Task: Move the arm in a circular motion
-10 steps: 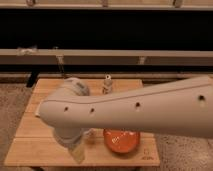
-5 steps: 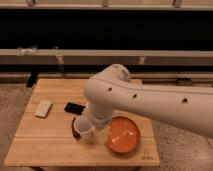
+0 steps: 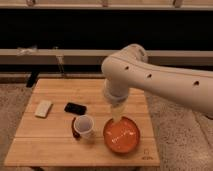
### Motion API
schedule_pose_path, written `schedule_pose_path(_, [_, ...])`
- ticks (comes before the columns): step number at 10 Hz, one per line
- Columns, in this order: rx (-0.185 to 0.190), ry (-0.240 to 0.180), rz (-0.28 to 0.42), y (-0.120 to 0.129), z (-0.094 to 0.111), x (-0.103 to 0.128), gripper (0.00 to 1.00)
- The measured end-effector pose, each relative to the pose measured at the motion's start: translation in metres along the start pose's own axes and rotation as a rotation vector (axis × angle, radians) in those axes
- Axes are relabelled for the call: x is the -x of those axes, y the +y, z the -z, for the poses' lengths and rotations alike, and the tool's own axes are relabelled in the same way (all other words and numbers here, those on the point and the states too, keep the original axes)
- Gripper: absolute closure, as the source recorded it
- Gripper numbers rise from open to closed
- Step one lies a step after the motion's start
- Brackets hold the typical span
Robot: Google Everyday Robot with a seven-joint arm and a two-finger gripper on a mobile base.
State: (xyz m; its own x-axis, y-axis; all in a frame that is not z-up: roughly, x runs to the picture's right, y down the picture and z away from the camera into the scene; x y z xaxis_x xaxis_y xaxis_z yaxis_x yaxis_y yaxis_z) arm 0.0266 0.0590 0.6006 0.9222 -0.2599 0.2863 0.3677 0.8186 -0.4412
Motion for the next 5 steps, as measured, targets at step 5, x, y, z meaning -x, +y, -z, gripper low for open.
schedule_pose_path(5, [0.001,0.043,-0.048,-0.0168,0.0047,-0.0258,0.2])
